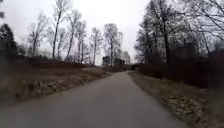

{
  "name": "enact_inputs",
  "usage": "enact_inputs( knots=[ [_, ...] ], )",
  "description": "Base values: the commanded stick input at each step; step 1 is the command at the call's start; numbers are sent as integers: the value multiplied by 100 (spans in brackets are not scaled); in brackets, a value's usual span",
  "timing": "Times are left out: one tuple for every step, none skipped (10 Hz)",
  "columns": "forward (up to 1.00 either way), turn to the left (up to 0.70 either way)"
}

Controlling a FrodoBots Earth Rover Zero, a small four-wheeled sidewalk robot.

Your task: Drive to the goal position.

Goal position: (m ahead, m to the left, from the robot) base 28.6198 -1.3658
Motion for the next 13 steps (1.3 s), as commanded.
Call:
enact_inputs(
  knots=[
    [100, 0],
    [100, 0],
    [100, 0],
    [100, 0],
    [100, 0],
    [100, 0],
    [100, 0],
    [100, 0],
    [100, 0],
    [100, 0],
    [100, 0],
    [100, 0],
    [100, 0]
  ],
)
